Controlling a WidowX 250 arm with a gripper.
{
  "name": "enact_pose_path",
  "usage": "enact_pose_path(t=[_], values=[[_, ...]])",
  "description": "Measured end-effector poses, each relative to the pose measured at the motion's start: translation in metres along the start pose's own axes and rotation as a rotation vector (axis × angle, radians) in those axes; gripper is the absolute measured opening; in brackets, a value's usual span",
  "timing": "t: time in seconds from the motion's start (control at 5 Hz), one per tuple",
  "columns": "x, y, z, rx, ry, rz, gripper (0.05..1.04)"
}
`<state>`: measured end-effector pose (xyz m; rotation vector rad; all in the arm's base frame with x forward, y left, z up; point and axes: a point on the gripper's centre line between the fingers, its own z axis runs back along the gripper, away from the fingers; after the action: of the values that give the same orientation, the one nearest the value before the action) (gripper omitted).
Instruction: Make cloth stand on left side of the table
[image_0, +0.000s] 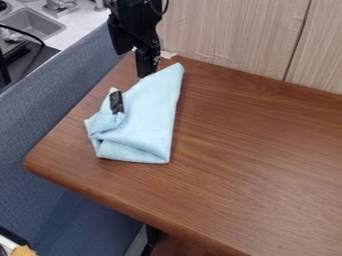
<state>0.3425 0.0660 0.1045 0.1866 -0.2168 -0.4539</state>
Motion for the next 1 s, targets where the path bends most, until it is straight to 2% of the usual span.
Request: enact_pose_path(t=[0.2, 0.4, 0.6, 0.8, 1.0], values=[[-0.004, -0.004, -0.011, -0.022, 0.028, -0.005, 0.999], [-0.013, -0.023, -0.024, -0.051, 0.049, -0.082, 0.999], [-0.022, -0.037, -0.034, -0.051, 0.073, -0.153, 0.999], [-0.028, -0.055, -0.043, -0.077, 0.077, -0.237, 0.999], [-0.037, -0.067, -0.062, -0.086, 0.106, -0.305, 0.999]])
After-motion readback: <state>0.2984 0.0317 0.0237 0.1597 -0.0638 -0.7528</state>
